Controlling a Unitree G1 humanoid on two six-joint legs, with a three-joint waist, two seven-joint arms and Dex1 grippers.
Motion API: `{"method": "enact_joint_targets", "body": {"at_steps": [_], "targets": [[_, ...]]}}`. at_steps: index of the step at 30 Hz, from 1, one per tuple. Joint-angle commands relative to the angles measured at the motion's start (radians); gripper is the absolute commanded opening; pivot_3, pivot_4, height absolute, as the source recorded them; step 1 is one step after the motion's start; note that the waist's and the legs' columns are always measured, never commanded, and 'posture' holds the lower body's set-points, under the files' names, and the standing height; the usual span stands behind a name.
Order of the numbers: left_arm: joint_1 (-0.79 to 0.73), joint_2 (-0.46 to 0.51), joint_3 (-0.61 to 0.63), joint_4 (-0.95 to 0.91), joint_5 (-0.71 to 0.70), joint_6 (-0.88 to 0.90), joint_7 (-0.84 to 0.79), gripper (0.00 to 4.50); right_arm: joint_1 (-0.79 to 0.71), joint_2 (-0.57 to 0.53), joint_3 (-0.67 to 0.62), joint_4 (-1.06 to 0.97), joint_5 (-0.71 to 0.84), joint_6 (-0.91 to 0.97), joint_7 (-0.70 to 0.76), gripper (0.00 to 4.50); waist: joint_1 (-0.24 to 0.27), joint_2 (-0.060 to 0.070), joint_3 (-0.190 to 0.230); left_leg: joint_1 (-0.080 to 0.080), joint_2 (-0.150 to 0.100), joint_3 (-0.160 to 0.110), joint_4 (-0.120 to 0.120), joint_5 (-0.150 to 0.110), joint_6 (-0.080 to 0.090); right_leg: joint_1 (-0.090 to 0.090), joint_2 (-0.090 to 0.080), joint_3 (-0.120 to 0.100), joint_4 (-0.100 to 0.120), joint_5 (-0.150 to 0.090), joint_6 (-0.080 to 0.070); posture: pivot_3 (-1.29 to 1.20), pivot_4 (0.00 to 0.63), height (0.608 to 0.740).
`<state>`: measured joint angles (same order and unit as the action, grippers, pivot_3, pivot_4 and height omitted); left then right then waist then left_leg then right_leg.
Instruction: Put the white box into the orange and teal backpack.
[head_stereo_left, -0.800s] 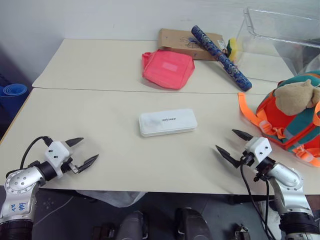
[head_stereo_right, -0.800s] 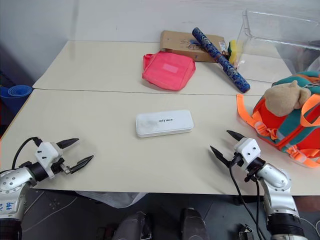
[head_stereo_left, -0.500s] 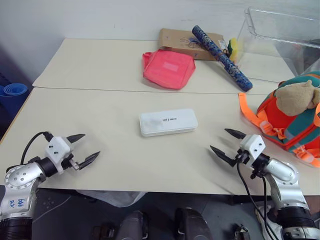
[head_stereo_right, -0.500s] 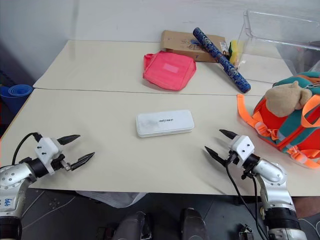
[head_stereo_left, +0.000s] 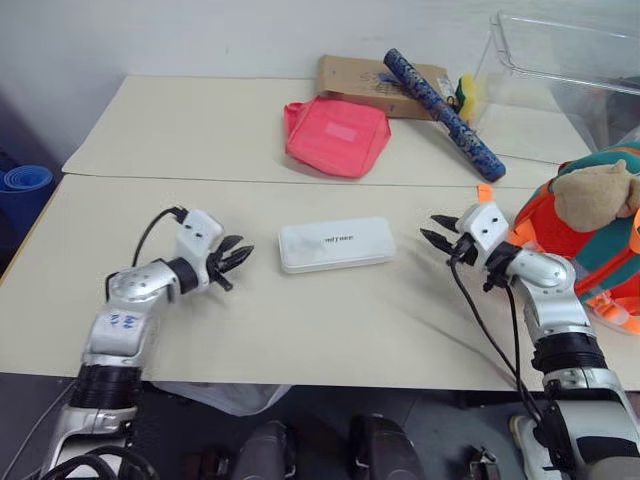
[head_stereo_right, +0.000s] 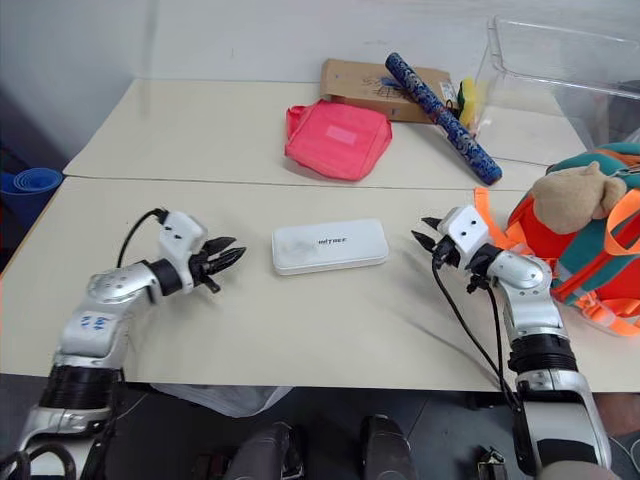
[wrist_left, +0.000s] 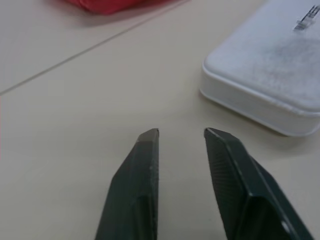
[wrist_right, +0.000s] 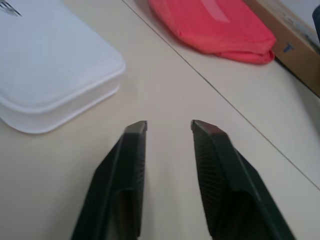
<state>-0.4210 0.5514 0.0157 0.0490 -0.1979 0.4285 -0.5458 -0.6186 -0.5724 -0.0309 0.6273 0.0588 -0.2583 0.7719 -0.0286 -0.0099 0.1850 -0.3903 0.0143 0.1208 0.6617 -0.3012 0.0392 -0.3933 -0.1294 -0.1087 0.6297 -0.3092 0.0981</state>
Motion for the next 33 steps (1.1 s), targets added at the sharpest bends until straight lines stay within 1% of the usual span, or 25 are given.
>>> {"method": "enact_joint_targets", "body": {"at_steps": [1, 2, 6, 8, 14, 19, 22, 24, 28, 32, 33], "targets": [[-0.06, -0.034, -0.009, 0.024, 0.013, -0.014, 0.012, 0.14, -0.054, 0.035, 0.026, 0.037, -0.036, -0.06, -0.04, 0.14, -0.001, 0.0, 0.0, 0.0, 0.0, 0.0, 0.001, 0.0, 0.0, 0.0, 0.0, 0.0, 0.0, 0.0, 0.0, 0.0, 0.15, 0.74], [-0.074, -0.05, -0.012, 0.033, 0.005, -0.018, 0.003, 0.03, -0.062, 0.052, 0.033, 0.047, -0.037, -0.061, -0.041, 0.02, 0.0, 0.0, 0.0, 0.0, 0.0, 0.0, 0.001, 0.0, 0.0, 0.001, 0.0, 0.0, 0.0, 0.0, 0.0, 0.0, 0.15, 0.74], [-0.113, -0.085, -0.038, 0.065, 0.021, -0.022, -0.009, 0.03, -0.073, 0.087, 0.052, 0.067, -0.057, -0.068, -0.056, 0.02, 0.0, 0.0, 0.0, 0.001, 0.001, -0.001, 0.002, 0.002, 0.0, 0.001, 0.0, 0.0, 0.002, 0.0, 0.0, 0.0, 0.15, 0.74], [-0.128, -0.097, -0.06, 0.078, 0.03, -0.011, -0.015, 0.03, -0.069, 0.1, 0.061, 0.066, -0.049, -0.044, -0.039, 0.02, 0.001, 0.0, 0.0, 0.0, 0.001, -0.001, 0.002, 0.002, 0.0, 0.001, 0.0, 0.0, 0.002, 0.0, 0.0, 0.0, 0.15, 0.74], [-0.136, -0.117, -0.076, 0.075, 0.037, -0.011, -0.036, 0.03, -0.02, 0.11, 0.065, -0.059, -0.002, 0.042, 0.034, 0.02, 0.001, 0.0, 0.0, 0.0, 0.0, -0.001, 0.002, 0.002, 0.0, 0.001, 0.0, 0.0, 0.002, 0.0, 0.0, 0.0, 0.15, 0.74], [-0.098, -0.111, -0.075, 0.014, 0.011, -0.007, -0.089, 0.03, 0.102, 0.07, 0.066, -0.295, 0.058, 0.191, 0.111, 0.02, 0.002, 0.0, 0.0, 0.0, 0.001, -0.001, 0.002, 0.002, 0.0, 0.001, 0.0, 0.0, 0.002, 0.0, 0.0, 0.0, 0.15, 0.74], [-0.024, -0.081, -0.078, -0.096, -0.023, 0.044, -0.144, 0.03, 0.217, 0.022, 0.057, -0.483, 0.099, 0.292, 0.14, 0.02, 0.003, 0.0, 0.0, 0.0, 0.0, -0.002, 0.001, 0.002, 0.0, 0.001, -0.001, 0.0, 0.001, 0.0, 0.0, 0.0, 0.15, 0.74], [0.028, -0.064, -0.075, -0.172, -0.038, 0.081, -0.154, 0.03, 0.282, -0.009, 0.046, -0.574, 0.112, 0.349, 0.137, 0.02, 0.004, 0.0, 0.0, 0.0, 0.001, -0.002, 0.001, 0.001, -0.001, 0.001, -0.001, 0.0, 0.001, 0.0, 0.0, 0.0, 0.15, 0.74], [0.106, -0.037, -0.05, -0.277, -0.053, 0.122, -0.154, 0.03, 0.383, -0.053, 0.016, -0.69, 0.116, 0.417, 0.113, 0.02, 0.004, 0.0, 0.0, 0.001, 0.001, -0.002, 0.001, 0.001, 0.0, 0.002, -0.001, 0.001, -0.002, 0.0, 0.0, 0.0, 0.15, 0.74], [0.155, -0.017, 0.019, -0.341, -0.1, 0.245, -0.115, 0.03, 0.476, -0.084, -0.033, -0.762, 0.131, 0.449, 0.097, 0.02, 0.007, 0.0, 0.0, 0.001, 0.001, -0.003, 0.001, 0.0, -0.001, 0.001, -0.001, 0.001, -0.002, 0.0, 0.0, 0.0, 0.15, 0.74], [0.157, -0.015, 0.052, -0.343, -0.132, 0.296, -0.109, 0.2, 0.493, -0.097, -0.039, -0.758, 0.121, 0.437, 0.095, 0.0, 0.007, 0.0, 0.0, 0.001, 0.001, -0.003, 0.001, 0.0, -0.001, 0.001, -0.002, 0.001, -0.002, 0.0, 0.0, 0.0, 0.15, 0.74]]}}
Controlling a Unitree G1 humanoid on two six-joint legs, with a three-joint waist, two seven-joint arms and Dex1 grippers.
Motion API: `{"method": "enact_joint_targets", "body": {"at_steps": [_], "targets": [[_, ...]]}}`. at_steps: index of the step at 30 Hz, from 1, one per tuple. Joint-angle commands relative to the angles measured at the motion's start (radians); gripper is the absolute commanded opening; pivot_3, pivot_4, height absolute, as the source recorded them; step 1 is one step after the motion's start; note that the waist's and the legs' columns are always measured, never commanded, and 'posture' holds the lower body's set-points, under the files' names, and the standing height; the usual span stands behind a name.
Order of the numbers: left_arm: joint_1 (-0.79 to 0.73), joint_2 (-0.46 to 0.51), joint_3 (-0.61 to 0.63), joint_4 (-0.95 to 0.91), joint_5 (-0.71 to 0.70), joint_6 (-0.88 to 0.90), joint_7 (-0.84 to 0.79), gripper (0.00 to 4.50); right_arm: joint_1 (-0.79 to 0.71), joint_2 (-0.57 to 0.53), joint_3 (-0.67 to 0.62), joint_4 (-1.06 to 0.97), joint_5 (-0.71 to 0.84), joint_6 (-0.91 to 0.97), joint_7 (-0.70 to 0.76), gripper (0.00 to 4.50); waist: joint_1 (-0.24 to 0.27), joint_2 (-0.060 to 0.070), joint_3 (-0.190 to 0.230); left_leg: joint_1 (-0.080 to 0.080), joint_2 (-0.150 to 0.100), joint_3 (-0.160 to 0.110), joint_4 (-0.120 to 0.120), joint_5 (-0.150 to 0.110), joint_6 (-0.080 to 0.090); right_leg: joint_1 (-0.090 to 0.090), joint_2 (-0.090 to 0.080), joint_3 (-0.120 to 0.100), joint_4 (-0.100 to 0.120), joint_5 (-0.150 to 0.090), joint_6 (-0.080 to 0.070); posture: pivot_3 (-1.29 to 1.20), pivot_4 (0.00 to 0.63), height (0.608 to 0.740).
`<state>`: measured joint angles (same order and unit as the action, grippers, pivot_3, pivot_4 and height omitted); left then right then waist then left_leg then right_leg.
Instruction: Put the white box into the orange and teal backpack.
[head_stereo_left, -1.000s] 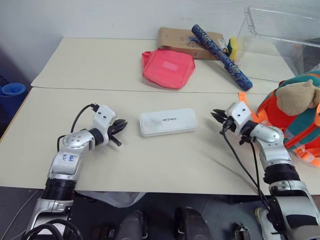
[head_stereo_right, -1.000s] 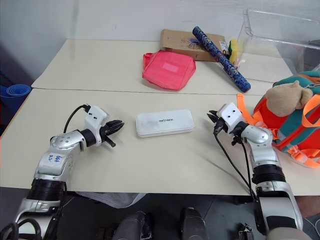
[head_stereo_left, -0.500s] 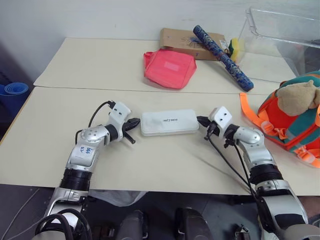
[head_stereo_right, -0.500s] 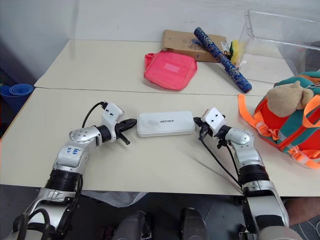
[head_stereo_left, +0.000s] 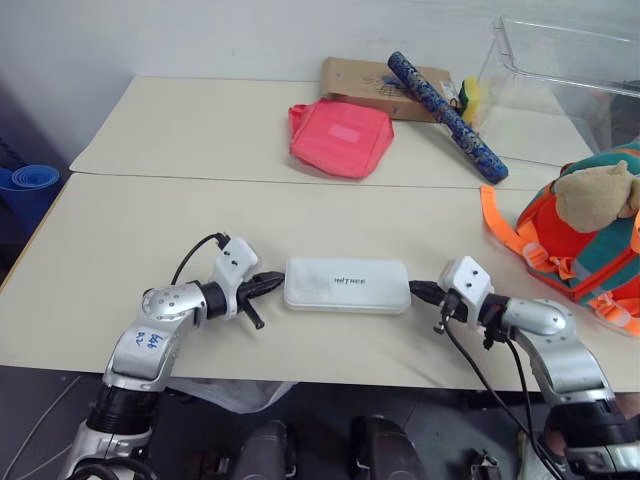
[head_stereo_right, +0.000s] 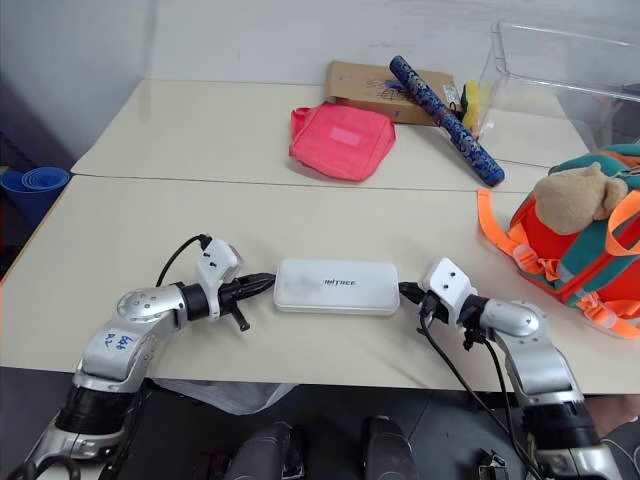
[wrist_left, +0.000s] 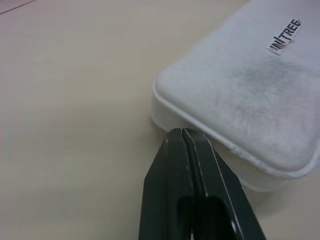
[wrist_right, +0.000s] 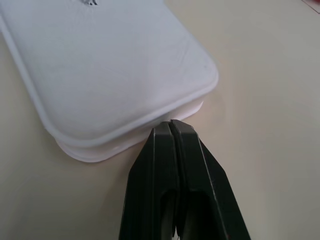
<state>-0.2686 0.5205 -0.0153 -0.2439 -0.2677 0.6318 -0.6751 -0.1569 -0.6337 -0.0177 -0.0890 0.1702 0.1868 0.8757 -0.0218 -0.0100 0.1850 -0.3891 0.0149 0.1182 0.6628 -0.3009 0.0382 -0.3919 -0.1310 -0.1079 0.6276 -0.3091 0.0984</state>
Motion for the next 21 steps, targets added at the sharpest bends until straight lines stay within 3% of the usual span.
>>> {"method": "enact_joint_targets", "body": {"at_steps": [1, 3, 5, 6, 10, 15, 21], "targets": [[0.002, 0.019, 0.117, -0.048, -0.102, 0.158, 0.021, 0.4, 0.043, -0.048, -0.058, -0.036, 0.001, -0.019, -0.009, 0.0, 0.001, 0.0, 0.0, 0.0, 0.0, 0.0, 0.0, 0.0, 0.0, 0.0, 0.0, 0.0, 0.0, 0.0, 0.0, 0.0, 0.15, 0.74], [-0.021, 0.039, 0.177, -0.025, -0.189, 0.313, 0.005, 0.84, 0.052, -0.064, -0.067, -0.021, -0.005, -0.036, -0.015, 0.0, 0.003, 0.0, 0.0, 0.0, 0.0, 0.0, 0.0, 0.0, 0.001, 0.0, 0.0, 0.0, 0.0, 0.0, 0.0, 0.0, 0.15, 0.74], [-0.093, 0.078, 0.213, 0.029, -0.239, 0.686, 0.032, 1.44, 0.049, -0.072, -0.067, -0.012, -0.004, -0.041, -0.016, 0.0, 0.005, 0.0, 0.0, 0.0, 0.0, 0.0, 0.0, 0.0, 0.001, 0.0, 0.0, 0.0, 0.0, 0.0, 0.0, 0.0, 0.15, 0.74], [-0.118, 0.105, 0.204, 0.053, -0.289, 0.782, -0.006, 1.72, 0.044, -0.077, -0.063, -0.006, -0.008, -0.052, -0.014, 0.0, 0.007, -0.001, 0.0, 0.0, 0.0, 0.0, 0.0, 0.0, 0.001, 0.0, 0.0, 0.0, 0.001, 0.0, 0.0, 0.0, 0.15, 0.74], [-0.267, 0.066, 0.28, 0.221, -0.388, 0.961, -0.04, 2.95, 0.013, -0.093, -0.044, 0.032, -0.025, -0.104, 0.009, 0.0, 0.014, 0.0, 0.0, 0.001, 0.0, 0.001, 0.0, 0.0, 0.0, 0.0, 0.001, 0.001, 0.001, 0.0, 0.0, 0.0, 0.15, 0.74], [-0.377, 0.003, 0.262, 0.419, -0.42, 0.983, -0.01, 4.47, -0.062, -0.095, 0.003, 0.101, -0.066, -0.144, 0.028, 0.0, 0.022, -0.001, 0.001, 0.001, -0.001, 0.001, 0.002, 0.0, 0.0, 0.0, 0.001, 0.001, 0.001, 0.0, 0.0, 0.0, 0.15, 0.74], [-0.462, -0.094, 0.245, 0.509, -0.4, 0.98, 0.054, 4.47, -0.117, -0.079, 0.049, 0.131, -0.081, -0.156, 0.043, 0.0, 0.024, -0.001, 0.001, 0.001, -0.001, 0.001, 0.002, 0.0, 0.001, 0.001, 0.001, 0.001, 0.002, 0.0, 0.0, 0.0, 0.15, 0.74]]}}
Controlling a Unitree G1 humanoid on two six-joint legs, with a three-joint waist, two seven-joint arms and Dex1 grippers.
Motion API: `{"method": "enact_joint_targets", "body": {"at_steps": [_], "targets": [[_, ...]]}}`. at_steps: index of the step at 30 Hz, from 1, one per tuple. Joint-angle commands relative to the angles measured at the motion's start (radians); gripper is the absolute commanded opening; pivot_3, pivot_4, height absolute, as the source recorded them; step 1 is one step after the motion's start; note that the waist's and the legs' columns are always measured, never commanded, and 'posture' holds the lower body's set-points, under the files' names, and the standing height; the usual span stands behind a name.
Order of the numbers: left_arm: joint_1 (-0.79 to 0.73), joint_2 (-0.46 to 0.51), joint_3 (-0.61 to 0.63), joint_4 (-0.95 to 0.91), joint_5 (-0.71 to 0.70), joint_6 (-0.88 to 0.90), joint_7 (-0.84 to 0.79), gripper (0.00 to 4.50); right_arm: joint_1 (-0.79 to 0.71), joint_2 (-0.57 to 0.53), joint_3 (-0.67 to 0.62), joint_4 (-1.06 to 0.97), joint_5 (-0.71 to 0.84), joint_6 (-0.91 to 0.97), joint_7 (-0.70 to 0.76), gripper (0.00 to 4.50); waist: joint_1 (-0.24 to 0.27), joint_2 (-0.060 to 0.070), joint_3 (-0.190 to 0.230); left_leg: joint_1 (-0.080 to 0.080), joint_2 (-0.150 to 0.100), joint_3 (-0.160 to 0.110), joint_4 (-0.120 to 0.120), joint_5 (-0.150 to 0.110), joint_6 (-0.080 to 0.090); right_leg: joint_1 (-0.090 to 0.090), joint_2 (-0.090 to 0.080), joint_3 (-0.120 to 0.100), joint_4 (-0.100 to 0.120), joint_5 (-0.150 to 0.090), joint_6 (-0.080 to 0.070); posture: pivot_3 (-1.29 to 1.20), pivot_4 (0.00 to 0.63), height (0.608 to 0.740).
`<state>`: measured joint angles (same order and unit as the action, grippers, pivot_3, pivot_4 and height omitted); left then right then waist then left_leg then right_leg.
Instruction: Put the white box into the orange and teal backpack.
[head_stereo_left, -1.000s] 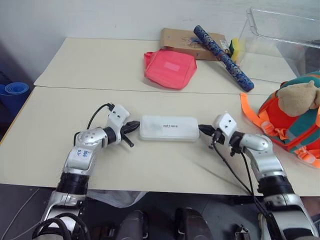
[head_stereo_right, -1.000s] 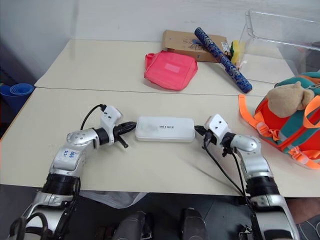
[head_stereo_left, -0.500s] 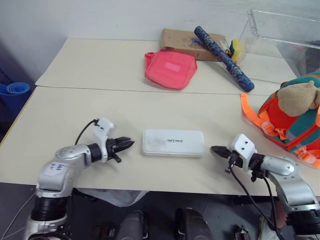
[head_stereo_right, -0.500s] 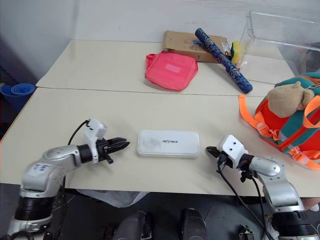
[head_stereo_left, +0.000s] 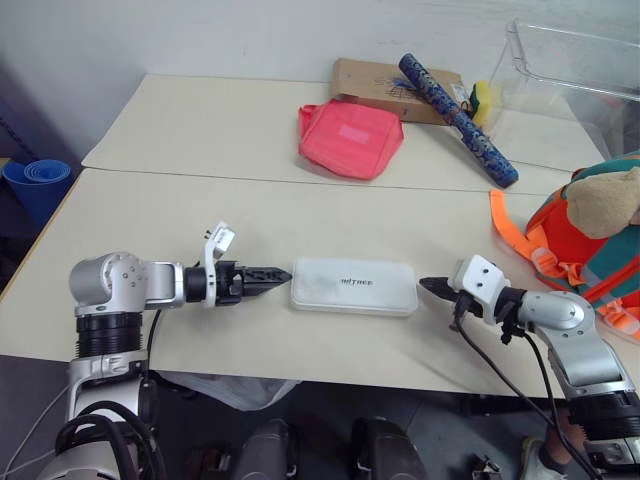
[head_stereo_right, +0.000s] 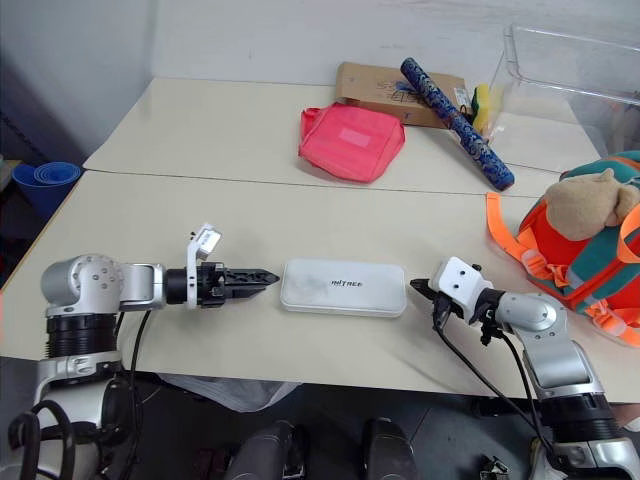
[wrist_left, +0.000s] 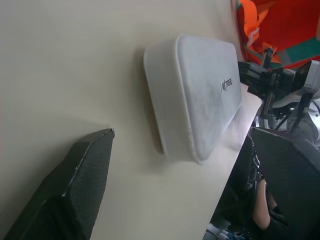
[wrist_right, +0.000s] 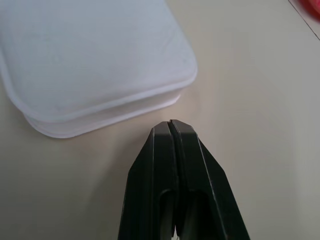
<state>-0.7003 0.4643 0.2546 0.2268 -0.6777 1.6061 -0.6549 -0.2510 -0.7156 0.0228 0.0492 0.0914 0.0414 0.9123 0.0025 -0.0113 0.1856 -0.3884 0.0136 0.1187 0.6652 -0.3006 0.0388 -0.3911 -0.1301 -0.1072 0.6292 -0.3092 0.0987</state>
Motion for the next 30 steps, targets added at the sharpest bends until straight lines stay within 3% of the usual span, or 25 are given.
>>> {"method": "enact_joint_targets", "body": {"at_steps": [1, 6, 16, 26, 28, 30], "targets": [[-0.038, -0.05, -0.041, 0.045, 0.02, 0.006, 0.042, 4.47, -0.028, 0.007, 0.015, -0.011, -0.002, -0.002, 0.006, 0.0, 0.0, 0.0, 0.0, 0.0, 0.0, 0.0, 0.0, 0.0, 0.0, 0.0, 0.0, 0.0, 0.0, 0.0, 0.0, 0.0, 0.15, 0.74], [-0.079, -0.127, -0.012, 0.136, 0.059, -0.001, 0.122, 4.47, -0.037, 0.012, 0.031, -0.025, 0.001, 0.012, 0.012, 0.0, 0.002, 0.0, 0.0, 0.0, 0.0, 0.0, 0.001, 0.0, 0.0, 0.001, 0.0, 0.0, 0.0, 0.0, 0.0, 0.0, 0.15, 0.74], [-0.162, -0.187, -0.028, 0.239, -0.068, 0.008, 0.134, 4.47, -0.041, 0.047, 0.042, -0.014, 0.015, -0.022, 0.02, 0.0, 0.012, 0.0, 0.0, 0.001, -0.001, 0.0, 0.001, 0.0, 0.0, 0.001, 0.0, 0.0, 0.0, 0.0, 0.0, 0.0, 0.15, 0.74], [-0.119, -0.142, -0.044, 0.157, -0.217, 0.008, 0.132, 1.56, 0.082, 0.044, -0.069, -0.069, 0.1, -0.011, -0.014, 0.0, 0.011, -0.001, 0.0, 0.0, 0.0, 0.0, 0.001, 0.0, 0.0, 0.0, 0.0, 0.0, 0.0, 0.0, 0.0, 0.0, 0.15, 0.74], [-0.035, -0.111, -0.085, 0.005, -0.192, -0.109, 0.061, 1.25, 0.182, 0.042, -0.162, -0.151, 0.179, 0.024, -0.031, 0.39, 0.011, 0.0, 0.0, 0.0, 0.0, 0.0, 0.001, 0.0, 0.0, 0.0, 0.0, 0.0, 0.0, 0.0, 0.0, 0.0, 0.15, 0.74], [0.092, -0.045, -0.202, -0.152, -0.1, -0.382, -0.118, 1.25, 0.302, 0.045, -0.268, -0.241, 0.228, 0.055, -0.069, 0.9, 0.011, 0.0, 0.0, 0.001, 0.0, 0.0, -0.001, 0.0, -0.001, 0.0, 0.001, 0.0, 0.0, 0.0, 0.0, 0.0, 0.15, 0.74]]}}
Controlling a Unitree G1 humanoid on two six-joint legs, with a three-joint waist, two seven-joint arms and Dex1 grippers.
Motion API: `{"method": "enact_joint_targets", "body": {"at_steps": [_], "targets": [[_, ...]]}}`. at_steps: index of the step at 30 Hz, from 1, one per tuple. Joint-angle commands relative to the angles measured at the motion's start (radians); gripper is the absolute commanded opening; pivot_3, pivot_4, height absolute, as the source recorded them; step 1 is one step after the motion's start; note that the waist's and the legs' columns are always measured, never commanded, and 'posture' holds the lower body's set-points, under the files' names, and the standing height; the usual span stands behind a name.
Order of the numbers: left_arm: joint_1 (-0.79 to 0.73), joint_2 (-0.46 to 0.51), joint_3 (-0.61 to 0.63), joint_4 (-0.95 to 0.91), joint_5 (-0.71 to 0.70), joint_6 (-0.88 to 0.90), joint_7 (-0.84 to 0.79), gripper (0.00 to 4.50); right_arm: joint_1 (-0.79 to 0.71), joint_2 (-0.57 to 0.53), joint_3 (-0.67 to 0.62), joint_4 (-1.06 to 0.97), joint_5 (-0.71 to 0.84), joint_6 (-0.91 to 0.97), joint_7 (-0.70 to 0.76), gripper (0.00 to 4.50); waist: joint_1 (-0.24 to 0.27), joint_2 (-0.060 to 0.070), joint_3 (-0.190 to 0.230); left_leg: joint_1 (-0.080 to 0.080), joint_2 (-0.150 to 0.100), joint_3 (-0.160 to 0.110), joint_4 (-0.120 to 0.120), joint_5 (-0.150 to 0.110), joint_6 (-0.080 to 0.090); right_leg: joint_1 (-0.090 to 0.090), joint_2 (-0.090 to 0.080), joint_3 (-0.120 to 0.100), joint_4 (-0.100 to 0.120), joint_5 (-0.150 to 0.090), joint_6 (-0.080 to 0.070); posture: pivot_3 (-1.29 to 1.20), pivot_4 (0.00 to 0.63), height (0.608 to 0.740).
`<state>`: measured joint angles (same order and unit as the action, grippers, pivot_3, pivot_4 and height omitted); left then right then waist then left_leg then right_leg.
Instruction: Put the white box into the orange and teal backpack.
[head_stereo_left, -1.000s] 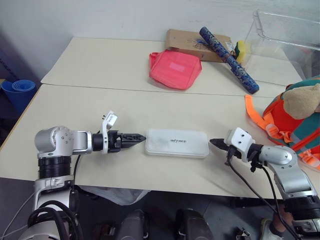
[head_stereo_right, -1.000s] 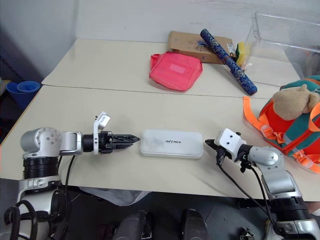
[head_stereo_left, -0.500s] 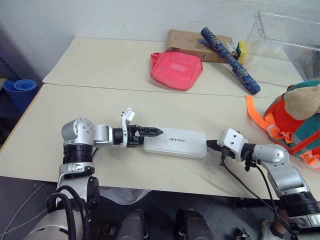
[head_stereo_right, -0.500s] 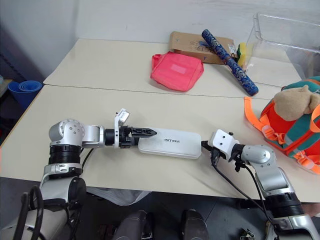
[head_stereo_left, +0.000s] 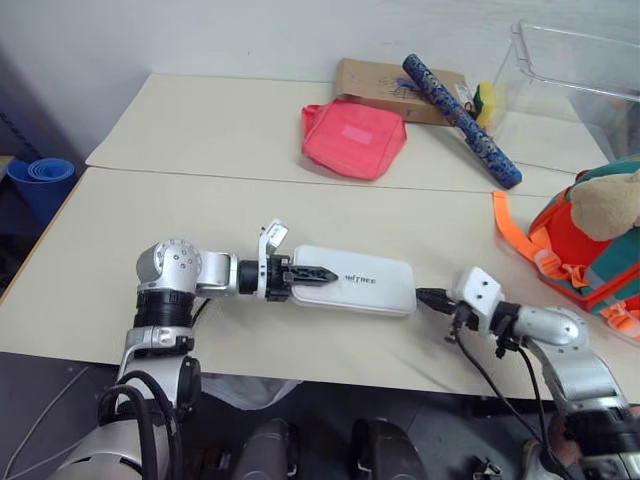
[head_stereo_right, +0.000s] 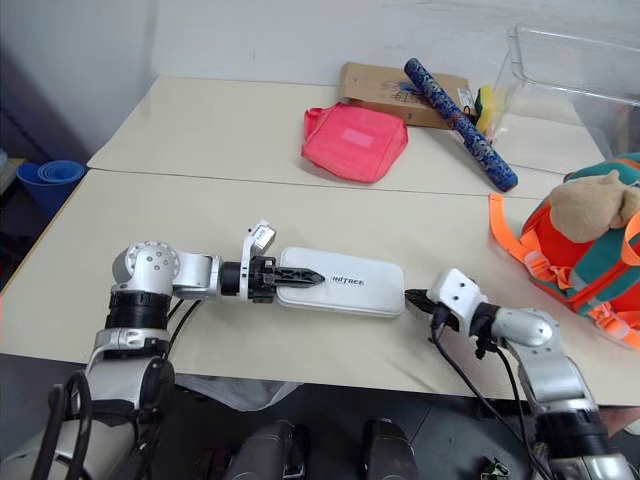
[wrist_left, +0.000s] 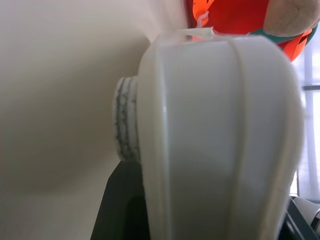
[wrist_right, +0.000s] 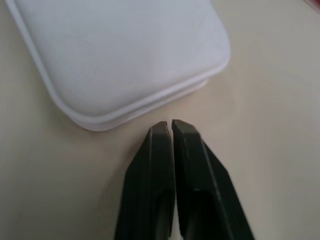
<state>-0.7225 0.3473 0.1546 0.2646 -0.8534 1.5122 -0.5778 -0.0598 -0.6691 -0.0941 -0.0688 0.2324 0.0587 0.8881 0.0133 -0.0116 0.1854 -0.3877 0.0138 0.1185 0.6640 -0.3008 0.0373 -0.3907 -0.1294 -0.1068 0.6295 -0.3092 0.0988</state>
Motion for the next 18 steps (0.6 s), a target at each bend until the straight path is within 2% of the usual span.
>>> {"method": "enact_joint_targets", "body": {"at_steps": [1, 3, 6, 9, 11, 16, 18], "targets": [[0.158, 0.093, -0.138, -0.23, 0.105, -0.398, -0.273, 1.25, 0.152, 0.001, -0.188, -0.155, 0.102, 0.053, -0.061, 1.24, 0.0, 0.0, 0.0, -0.001, 0.001, 0.0, -0.001, 0.0, -0.001, 0.0, 0.001, 0.0, 0.0, 0.0, 0.0, 0.0, 0.15, 0.74], [0.232, 0.14, -0.211, -0.265, 0.184, -0.603, -0.409, 1.25, 0.272, 0.022, -0.298, -0.232, 0.138, 0.07, -0.097, 1.89, -0.001, 0.0, 0.0, 0.0, 0.001, 0.001, -0.001, -0.001, -0.002, -0.001, 0.002, 0.0, -0.003, 0.0, -0.001, 0.0, 0.15, 0.74], [0.3, 0.143, -0.229, -0.281, 0.239, -0.865, -0.559, 1.25, 0.436, 0.079, -0.449, -0.318, 0.199, 0.086, -0.143, 2.96, 0.002, 0.001, 0.0, 0.0, 0.001, 0.002, -0.001, -0.004, -0.008, 0.0, 0.001, 0.002, -0.005, -0.001, -0.001, 0.0, 0.15, 0.74], [0.317, 0.116, -0.221, -0.294, 0.242, -0.956, -0.59, 1.25, 0.569, 0.154, -0.626, -0.298, 0.287, 0.084, -0.174, 3.98, 0.013, 0.001, 0.0, 0.0, 0.002, 0.002, -0.002, -0.006, -0.006, 0.0, 0.0, 0.002, -0.006, -0.001, -0.001, 0.0, 0.15, 0.74], [0.314, 0.101, -0.218, -0.303, 0.236, -0.987, -0.601, 1.25, 0.601, 0.173, -0.731, -0.236, 0.301, 0.051, -0.194, 4.48, 0.013, 0.001, -0.001, 0.0, 0.001, 0.002, -0.002, -0.007, -0.005, 0.0, -0.001, 0.002, -0.006, 0.0, -0.001, 0.0, 0.15, 0.74], [0.305, 0.108, -0.223, -0.312, 0.228, -1.005, -0.639, 1.25, 0.59, 0.136, -0.823, -0.144, 0.321, 0.021, -0.179, 4.48, -0.002, 0.001, -0.001, 0.0, 0.002, 0.003, -0.002, -0.006, 0.0, 0.0, -0.001, 0.003, -0.006, 0.0, -0.001, 0.0, 0.15, 0.74], [0.3, 0.11, -0.23, -0.31, 0.234, -1.011, -0.653, 1.25, 0.512, 0.068, -0.809, -0.063, 0.309, 0.012, -0.167, 4.48, -0.011, 0.002, -0.001, 0.0, 0.002, 0.002, -0.002, -0.005, 0.002, 0.0, 0.0, 0.002, -0.006, 0.0, -0.001, 0.0, 0.15, 0.74]]}}
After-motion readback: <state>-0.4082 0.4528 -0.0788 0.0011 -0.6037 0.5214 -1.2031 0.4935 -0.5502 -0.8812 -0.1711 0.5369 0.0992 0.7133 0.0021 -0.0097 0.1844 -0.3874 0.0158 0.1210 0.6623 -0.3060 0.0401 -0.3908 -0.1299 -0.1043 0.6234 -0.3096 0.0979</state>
